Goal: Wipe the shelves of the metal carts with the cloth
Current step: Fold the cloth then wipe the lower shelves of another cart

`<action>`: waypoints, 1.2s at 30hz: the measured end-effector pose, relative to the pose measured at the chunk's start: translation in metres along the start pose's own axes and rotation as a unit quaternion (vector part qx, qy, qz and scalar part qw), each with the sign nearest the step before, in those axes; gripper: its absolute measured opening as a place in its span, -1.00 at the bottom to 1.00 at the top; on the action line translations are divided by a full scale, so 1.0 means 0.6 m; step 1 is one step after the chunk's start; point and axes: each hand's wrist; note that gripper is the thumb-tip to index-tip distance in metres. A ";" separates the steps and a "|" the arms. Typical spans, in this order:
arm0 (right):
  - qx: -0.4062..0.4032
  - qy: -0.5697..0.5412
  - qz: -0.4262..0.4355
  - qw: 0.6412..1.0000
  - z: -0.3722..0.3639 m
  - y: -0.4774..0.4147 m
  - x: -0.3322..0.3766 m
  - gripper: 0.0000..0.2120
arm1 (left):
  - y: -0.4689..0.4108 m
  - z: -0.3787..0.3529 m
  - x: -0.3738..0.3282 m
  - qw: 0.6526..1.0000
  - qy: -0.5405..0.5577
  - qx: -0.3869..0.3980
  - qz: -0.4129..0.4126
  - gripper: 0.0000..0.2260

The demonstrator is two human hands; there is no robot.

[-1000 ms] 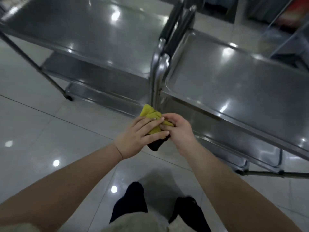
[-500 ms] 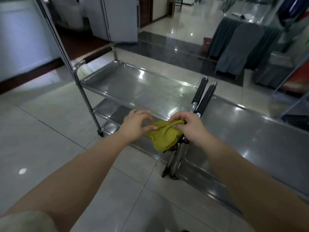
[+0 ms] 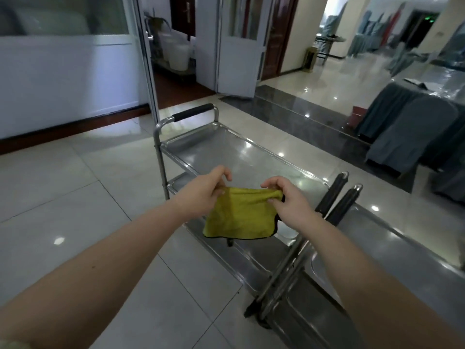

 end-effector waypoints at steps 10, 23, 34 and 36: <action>-0.007 0.137 0.054 0.989 -0.135 -0.235 0.092 -0.79 | -0.050 0.171 0.123 0.994 0.012 -0.105 0.035 -0.80; -0.123 0.130 0.084 0.980 -0.340 -0.573 0.269 -0.89 | -0.207 0.503 0.369 0.998 -0.032 -0.044 0.025 -0.67; -0.240 0.296 0.250 0.890 -0.328 -0.888 0.262 -0.77 | -0.522 0.616 0.480 0.909 -0.359 -0.087 -0.191 -0.72; -0.208 0.284 0.238 0.905 -0.324 -0.956 0.253 -0.79 | -0.586 0.635 0.499 0.912 -0.363 -0.084 -0.173 -0.70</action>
Point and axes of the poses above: each hand's wrist, its own y-axis away from the middle knuckle, its own z-axis out of the back of the hand, x = y × z, and after that the axes turned 15 degrees about y, right-handed
